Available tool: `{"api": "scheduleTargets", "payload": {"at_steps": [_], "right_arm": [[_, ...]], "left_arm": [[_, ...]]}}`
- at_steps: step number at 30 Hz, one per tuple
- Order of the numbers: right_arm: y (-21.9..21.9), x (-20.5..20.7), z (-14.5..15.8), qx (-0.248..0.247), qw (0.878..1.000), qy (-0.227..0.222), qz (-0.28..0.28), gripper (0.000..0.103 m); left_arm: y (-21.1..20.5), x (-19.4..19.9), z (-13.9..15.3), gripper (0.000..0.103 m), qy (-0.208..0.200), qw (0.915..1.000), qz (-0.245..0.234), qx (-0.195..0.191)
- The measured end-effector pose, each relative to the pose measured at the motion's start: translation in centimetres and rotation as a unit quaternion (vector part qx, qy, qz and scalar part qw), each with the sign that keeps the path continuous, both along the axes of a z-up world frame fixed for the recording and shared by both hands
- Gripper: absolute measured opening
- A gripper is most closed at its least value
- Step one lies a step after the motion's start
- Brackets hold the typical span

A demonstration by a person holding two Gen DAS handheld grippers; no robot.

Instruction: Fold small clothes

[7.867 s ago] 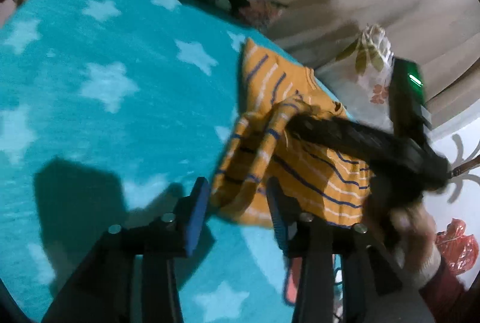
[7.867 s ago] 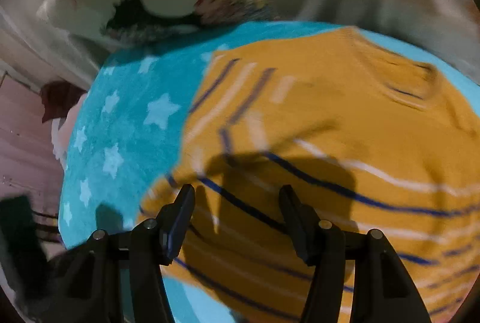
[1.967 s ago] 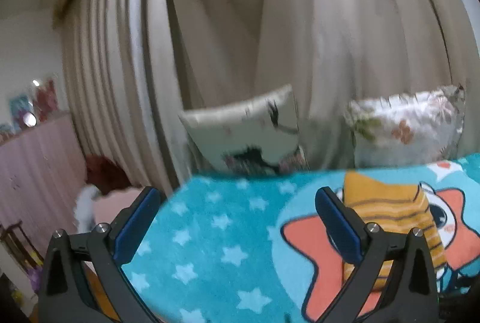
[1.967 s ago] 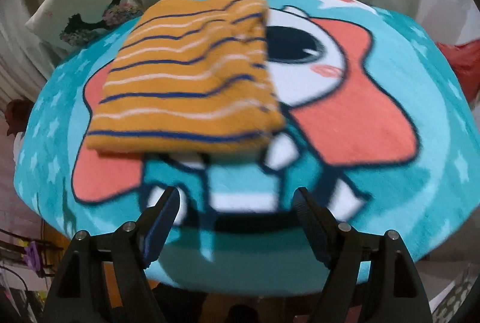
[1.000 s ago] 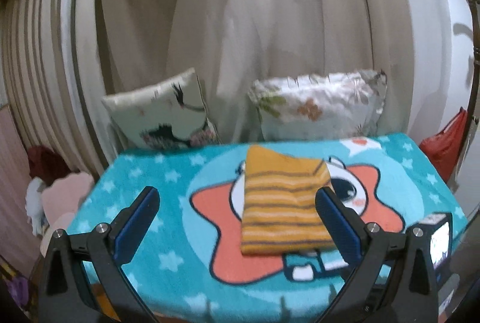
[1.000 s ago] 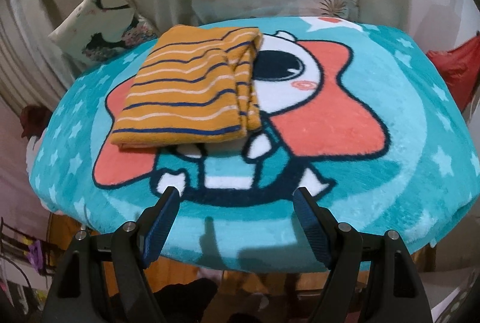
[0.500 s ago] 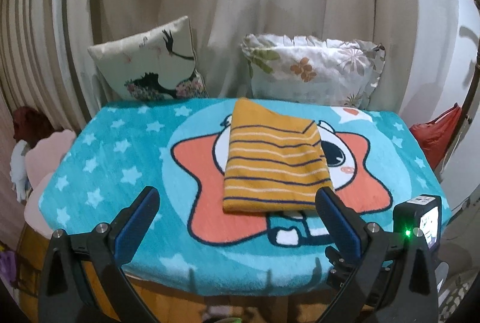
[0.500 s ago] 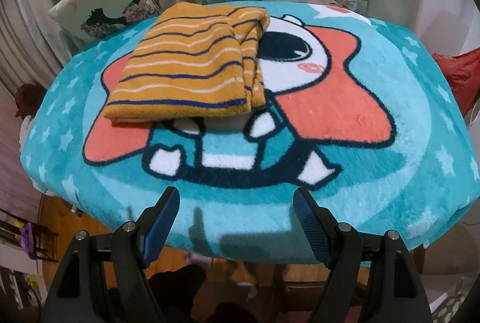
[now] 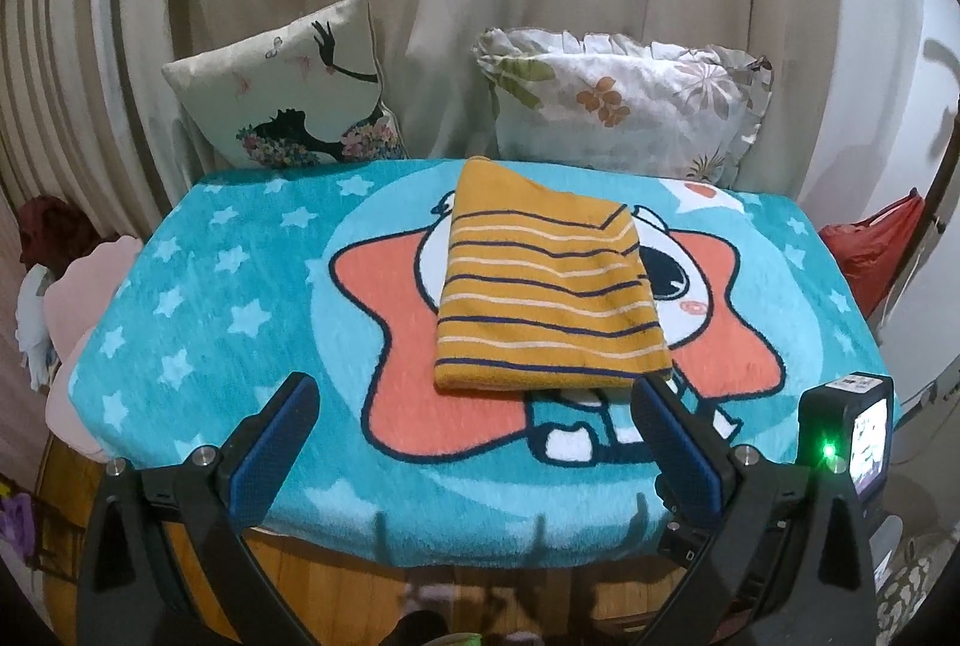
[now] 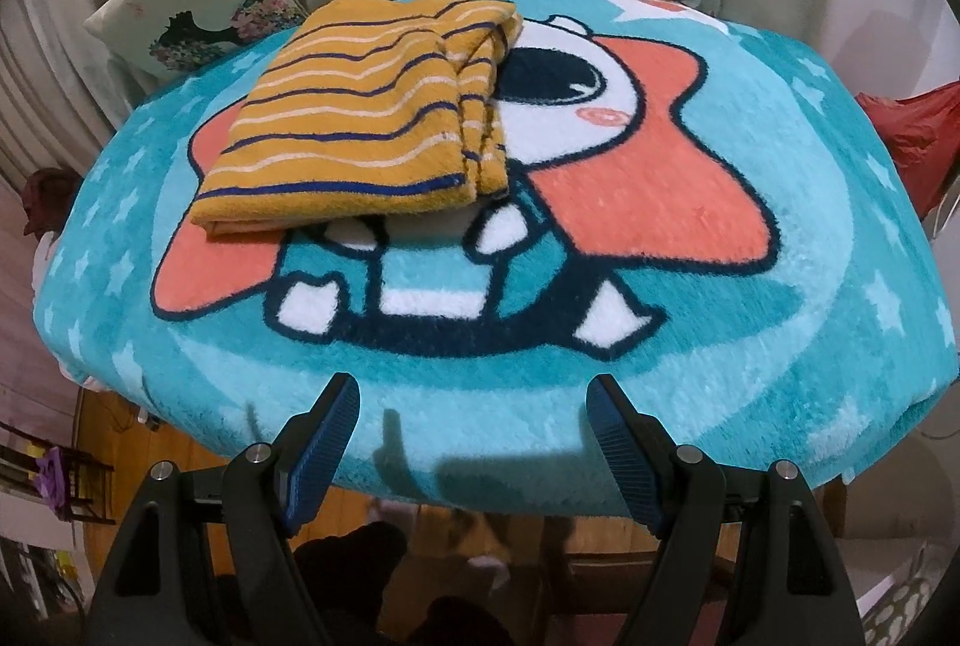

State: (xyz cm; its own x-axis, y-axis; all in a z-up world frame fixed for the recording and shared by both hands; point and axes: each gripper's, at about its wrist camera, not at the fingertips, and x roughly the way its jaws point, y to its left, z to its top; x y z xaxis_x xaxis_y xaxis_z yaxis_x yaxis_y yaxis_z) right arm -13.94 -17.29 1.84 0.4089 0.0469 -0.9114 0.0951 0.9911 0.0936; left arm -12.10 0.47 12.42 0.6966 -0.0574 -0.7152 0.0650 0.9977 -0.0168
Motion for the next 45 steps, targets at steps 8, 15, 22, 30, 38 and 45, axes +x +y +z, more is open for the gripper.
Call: {"api": "scheduleTargets", "payload": {"at_steps": [8,15,22,30,38,45], "right_arm": [[0.2,-0.2,-0.4,-0.005,1.000,0.009,0.004,0.082],[0.0,-0.5,-0.7,-0.010,1.000,0.015,0.007,0.082],[-0.1,-0.9,-1.1,-0.016,1.000,0.026,0.008,0.082],[-0.6,-1.3,-1.4,-0.024,0.999,0.033,0.009,0.082],[-0.9,-1.6,-1.7,-0.034,0.998,0.042,0.007,0.082],[-0.6,0.0,-0.5,-0.067,0.997,0.036,0.017,0.082]], "left_arm": [[0.3,0.2,-0.9,0.103,0.023,0.9997,0.008,-0.007],[0.3,0.2,-1.6,0.103,0.039,0.9990,0.013,-0.015],[0.0,0.0,-2.3,0.103,0.053,0.9983,0.014,-0.020],[-0.5,-0.1,-2.9,0.103,0.062,0.9977,0.012,-0.024],[-0.9,0.3,-3.8,0.103,0.083,0.9962,0.011,-0.024],[-0.6,1.1,-4.7,0.103,0.090,0.9954,0.030,0.013]]}}
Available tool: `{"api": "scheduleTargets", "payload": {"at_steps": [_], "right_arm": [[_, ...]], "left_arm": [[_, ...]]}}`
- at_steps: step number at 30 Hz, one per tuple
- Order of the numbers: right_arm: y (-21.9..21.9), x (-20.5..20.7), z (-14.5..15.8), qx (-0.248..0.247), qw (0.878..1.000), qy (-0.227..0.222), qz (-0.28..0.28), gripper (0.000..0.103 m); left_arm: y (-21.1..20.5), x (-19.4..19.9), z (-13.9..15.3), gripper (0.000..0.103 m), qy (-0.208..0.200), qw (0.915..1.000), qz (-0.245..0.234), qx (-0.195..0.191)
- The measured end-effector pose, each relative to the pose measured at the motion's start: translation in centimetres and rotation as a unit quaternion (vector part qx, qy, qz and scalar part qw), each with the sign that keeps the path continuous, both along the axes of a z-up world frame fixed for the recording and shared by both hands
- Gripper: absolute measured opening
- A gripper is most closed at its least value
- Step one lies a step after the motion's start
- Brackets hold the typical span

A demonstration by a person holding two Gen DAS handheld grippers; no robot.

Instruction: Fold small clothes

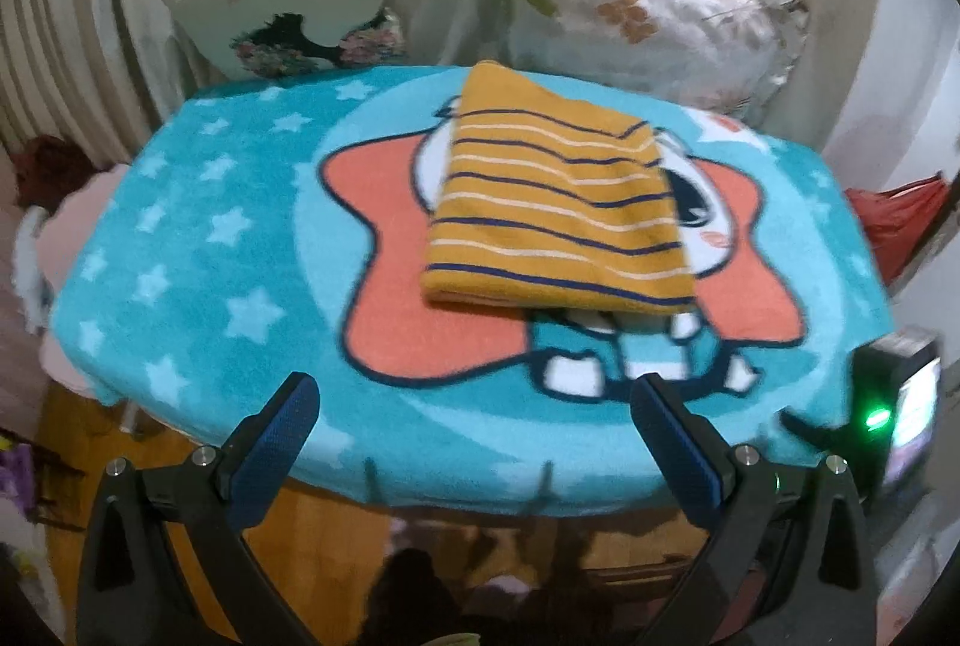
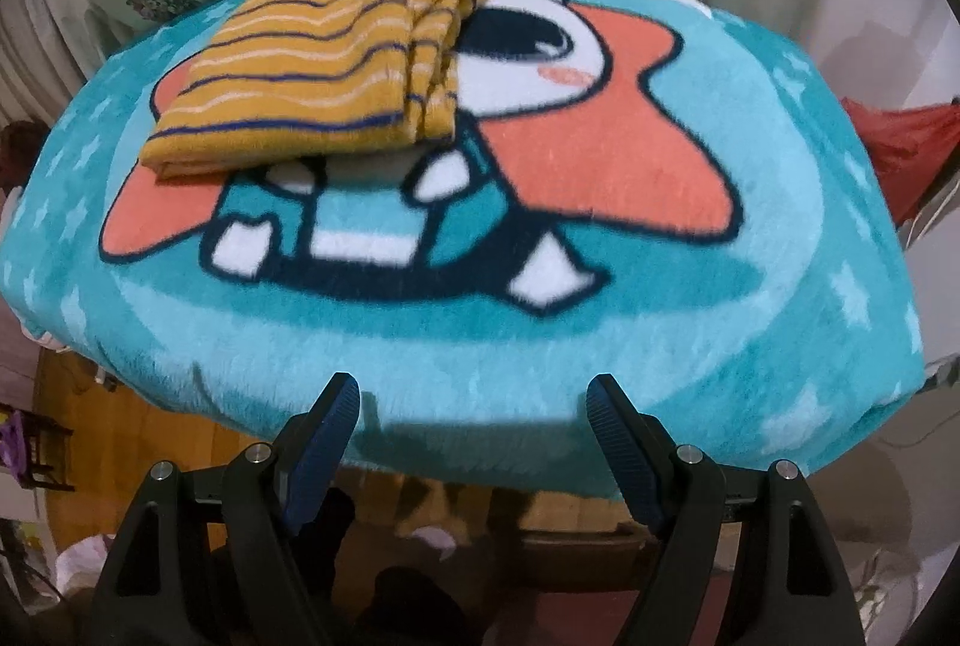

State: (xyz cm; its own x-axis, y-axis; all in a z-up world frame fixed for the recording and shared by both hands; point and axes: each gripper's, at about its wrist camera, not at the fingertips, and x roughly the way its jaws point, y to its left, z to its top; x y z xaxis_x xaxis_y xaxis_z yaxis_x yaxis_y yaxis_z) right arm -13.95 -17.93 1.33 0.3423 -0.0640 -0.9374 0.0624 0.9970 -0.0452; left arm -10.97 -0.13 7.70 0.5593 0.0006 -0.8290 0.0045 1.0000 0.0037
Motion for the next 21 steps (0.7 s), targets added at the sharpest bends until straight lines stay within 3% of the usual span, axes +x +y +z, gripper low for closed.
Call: {"api": "scheduleTargets", "payload": {"at_steps": [3,10,21], "right_arm": [[0.8,1.6,1.5,-0.022,1.000,-0.011,0.018,0.082],[2.3,4.5,3.4,-0.059,0.998,-0.018,0.013,0.084],[4.6,6.1,3.3,-0.081,0.996,-0.016,0.016,0.084]], "left_arm": [[0.3,0.4,-0.4,0.103,-0.007,0.9993,0.008,0.035],[1.1,1.2,-1.8,0.103,0.018,0.9996,0.007,0.020],[2.4,3.2,-3.1,0.103,0.037,0.9989,0.005,0.028]]}}
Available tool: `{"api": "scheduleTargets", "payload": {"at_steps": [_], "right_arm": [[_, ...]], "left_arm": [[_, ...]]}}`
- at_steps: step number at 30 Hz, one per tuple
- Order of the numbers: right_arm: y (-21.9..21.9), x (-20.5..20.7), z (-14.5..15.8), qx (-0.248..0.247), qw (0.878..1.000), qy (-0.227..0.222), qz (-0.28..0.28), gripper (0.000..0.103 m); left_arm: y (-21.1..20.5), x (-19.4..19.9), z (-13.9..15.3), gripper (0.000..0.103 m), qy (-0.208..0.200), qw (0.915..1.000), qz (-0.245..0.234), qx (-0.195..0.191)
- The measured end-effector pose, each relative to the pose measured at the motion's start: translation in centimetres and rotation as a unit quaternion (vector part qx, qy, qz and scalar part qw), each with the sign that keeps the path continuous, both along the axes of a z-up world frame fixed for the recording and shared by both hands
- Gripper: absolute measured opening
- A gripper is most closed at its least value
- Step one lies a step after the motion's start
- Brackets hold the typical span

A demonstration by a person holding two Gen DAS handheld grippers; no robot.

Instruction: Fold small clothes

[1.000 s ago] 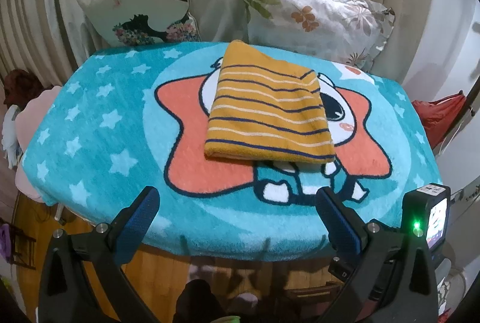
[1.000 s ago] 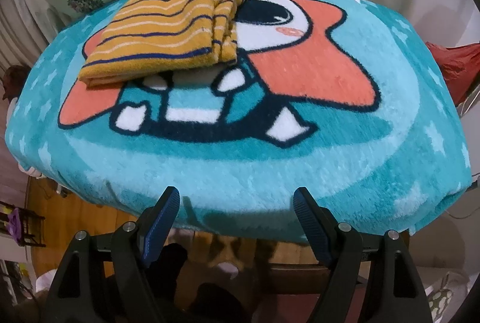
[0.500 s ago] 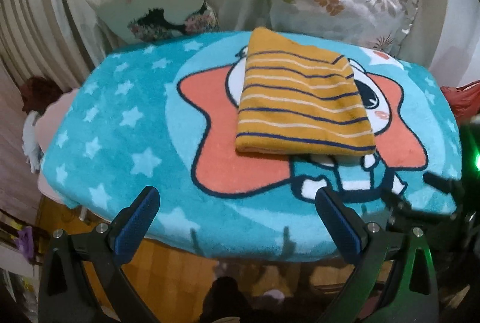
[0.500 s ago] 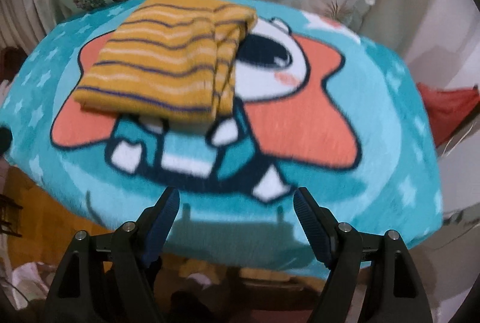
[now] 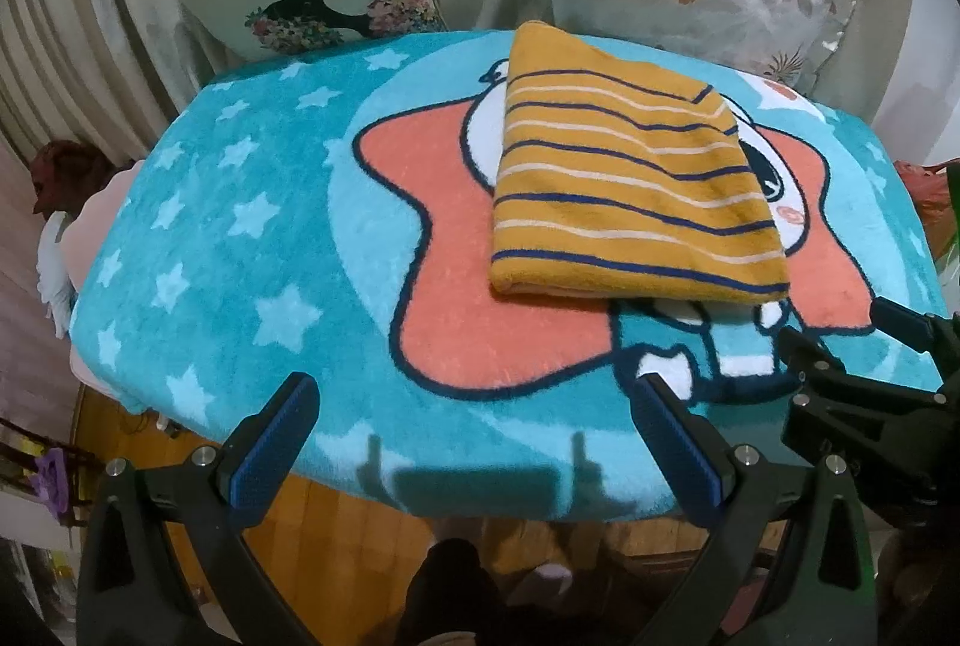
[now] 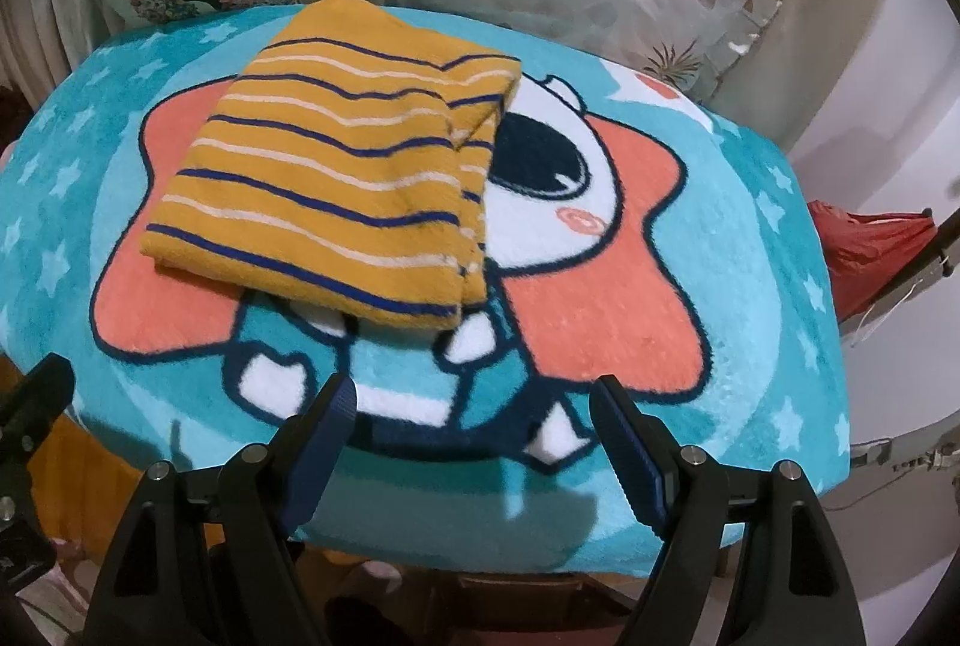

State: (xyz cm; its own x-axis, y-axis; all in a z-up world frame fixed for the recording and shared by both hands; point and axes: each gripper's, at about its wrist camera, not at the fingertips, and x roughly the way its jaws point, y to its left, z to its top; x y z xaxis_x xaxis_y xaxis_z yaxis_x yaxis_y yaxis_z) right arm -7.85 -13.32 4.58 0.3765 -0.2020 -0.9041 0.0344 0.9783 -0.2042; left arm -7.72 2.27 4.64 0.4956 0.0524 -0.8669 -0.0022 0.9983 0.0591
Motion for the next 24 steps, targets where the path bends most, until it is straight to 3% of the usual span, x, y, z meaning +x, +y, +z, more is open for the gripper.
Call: {"api": "scheduleTargets", "payload": {"at_steps": [24], "right_arm": [[3.1,6.5,-2.1,-0.013,0.999,0.027,-0.036,0.084]], "left_arm": [[3.1,8.2,-1.5,0.103,0.032,0.9976,-0.050,-0.033]]}}
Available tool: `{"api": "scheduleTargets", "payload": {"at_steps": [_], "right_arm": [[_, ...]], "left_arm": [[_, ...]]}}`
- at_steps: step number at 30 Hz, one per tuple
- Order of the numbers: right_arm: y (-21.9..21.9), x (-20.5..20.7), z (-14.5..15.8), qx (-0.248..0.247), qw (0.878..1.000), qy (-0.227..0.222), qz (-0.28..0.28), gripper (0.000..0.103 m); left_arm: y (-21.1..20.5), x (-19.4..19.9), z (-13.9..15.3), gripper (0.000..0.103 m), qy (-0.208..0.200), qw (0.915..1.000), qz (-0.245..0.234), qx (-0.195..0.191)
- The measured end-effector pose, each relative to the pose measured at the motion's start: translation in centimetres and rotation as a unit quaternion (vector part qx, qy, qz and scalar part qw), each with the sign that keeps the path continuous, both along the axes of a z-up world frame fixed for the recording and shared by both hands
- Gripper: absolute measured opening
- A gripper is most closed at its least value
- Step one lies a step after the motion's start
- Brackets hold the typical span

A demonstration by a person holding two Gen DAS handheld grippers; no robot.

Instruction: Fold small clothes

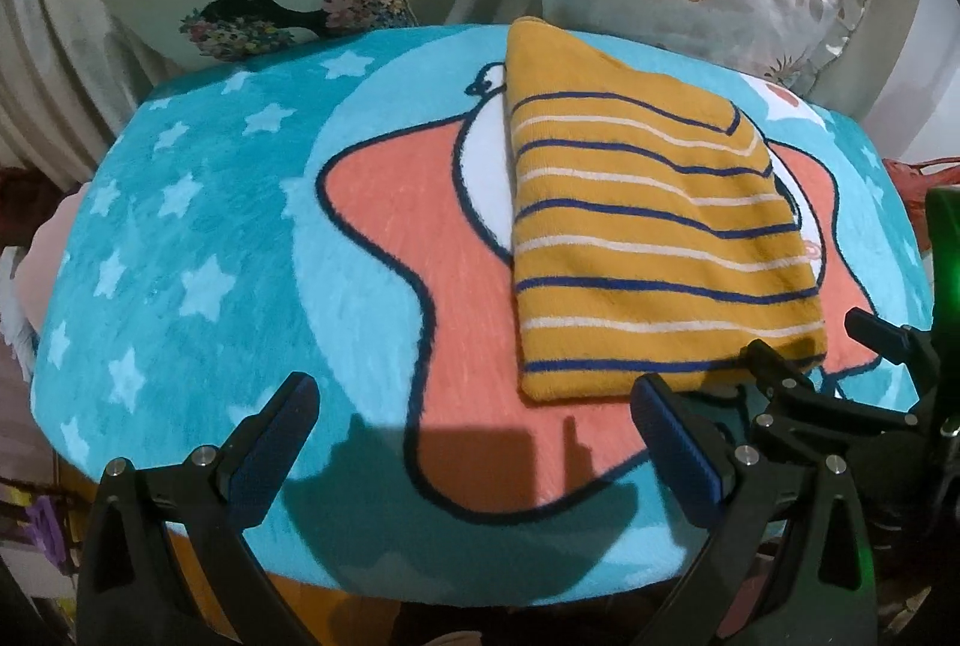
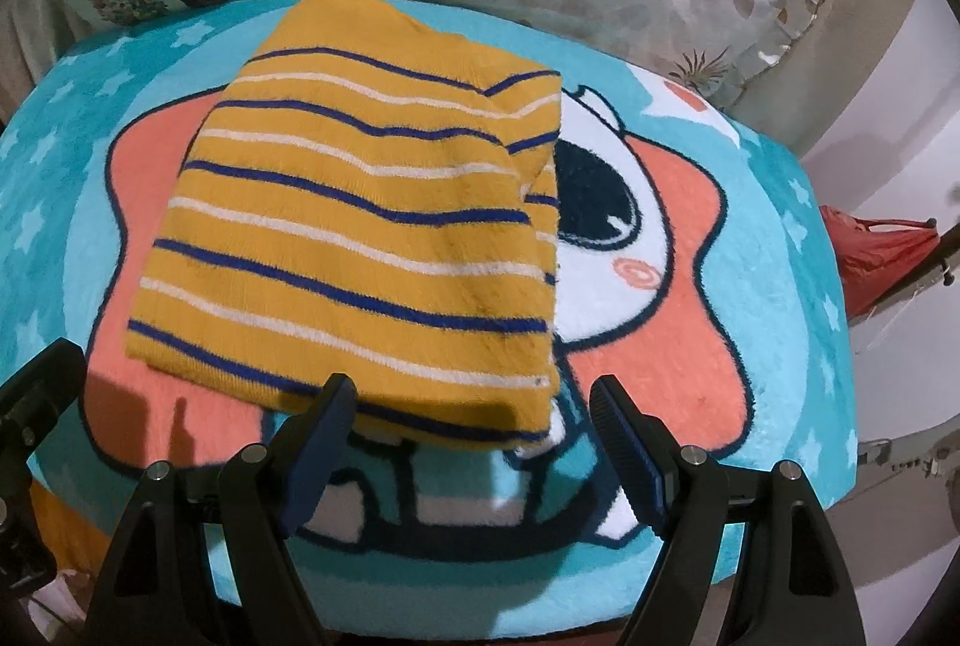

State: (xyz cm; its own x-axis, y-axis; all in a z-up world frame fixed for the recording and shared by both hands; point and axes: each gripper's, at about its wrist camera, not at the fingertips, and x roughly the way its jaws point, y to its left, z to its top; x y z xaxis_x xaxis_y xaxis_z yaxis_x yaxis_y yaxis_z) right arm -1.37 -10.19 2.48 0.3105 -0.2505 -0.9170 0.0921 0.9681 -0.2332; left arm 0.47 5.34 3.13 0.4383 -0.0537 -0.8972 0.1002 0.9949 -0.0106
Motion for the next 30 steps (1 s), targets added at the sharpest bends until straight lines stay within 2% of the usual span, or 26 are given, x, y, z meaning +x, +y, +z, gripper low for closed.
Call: {"api": "scheduleTargets", "payload": {"at_steps": [15,30], "right_arm": [[0.5,2.3,-1.4,-0.002,0.999,0.021,-0.043,0.084],[0.6,4.1,-1.1,0.001,0.998,0.004,-0.067,0.084]], "left_arm": [[1.6,3.5,-1.8,0.103,0.029,0.9992,-0.025,0.006],[2.1,5.8,-3.0,0.103,0.048,0.9982,-0.035,-0.010]]}}
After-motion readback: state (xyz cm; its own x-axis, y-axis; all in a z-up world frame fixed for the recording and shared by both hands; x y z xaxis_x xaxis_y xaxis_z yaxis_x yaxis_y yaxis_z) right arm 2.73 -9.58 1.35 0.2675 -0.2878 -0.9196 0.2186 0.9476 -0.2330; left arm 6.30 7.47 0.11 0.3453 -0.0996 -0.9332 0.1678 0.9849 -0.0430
